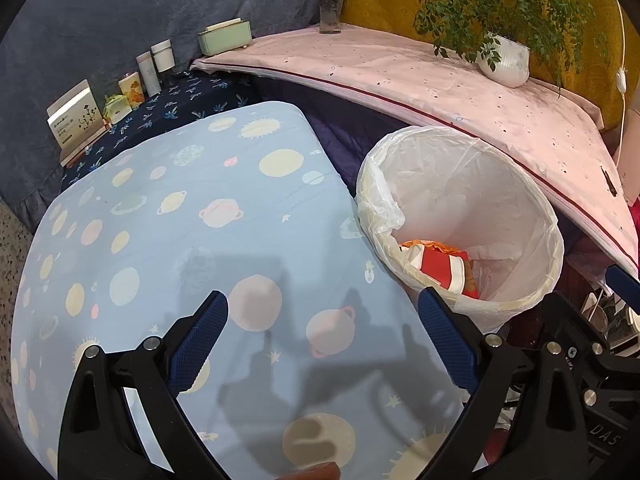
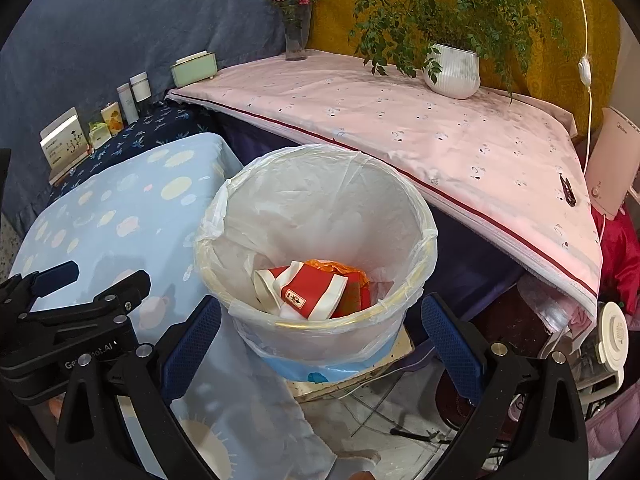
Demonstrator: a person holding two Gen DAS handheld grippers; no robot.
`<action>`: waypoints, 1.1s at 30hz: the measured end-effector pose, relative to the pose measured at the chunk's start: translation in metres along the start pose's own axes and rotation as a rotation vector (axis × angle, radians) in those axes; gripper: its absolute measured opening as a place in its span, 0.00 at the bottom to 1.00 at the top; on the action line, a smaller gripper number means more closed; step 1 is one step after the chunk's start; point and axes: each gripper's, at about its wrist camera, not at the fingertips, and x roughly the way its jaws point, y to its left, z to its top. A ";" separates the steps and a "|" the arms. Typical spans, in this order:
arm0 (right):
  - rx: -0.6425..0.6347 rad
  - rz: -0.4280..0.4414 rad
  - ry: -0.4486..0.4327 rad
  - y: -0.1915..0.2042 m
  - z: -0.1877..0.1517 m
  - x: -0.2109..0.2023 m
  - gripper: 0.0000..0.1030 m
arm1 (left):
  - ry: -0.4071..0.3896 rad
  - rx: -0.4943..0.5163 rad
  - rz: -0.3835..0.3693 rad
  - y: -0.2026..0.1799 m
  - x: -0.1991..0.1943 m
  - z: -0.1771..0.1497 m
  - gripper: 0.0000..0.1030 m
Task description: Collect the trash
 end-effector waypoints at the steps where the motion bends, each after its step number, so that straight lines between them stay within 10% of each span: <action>1: 0.000 -0.001 0.001 -0.001 0.000 0.000 0.94 | -0.001 0.001 0.000 0.000 0.000 0.000 0.89; 33: -0.002 -0.001 0.010 -0.001 -0.007 0.000 0.94 | 0.007 -0.008 0.026 -0.003 -0.001 -0.005 0.89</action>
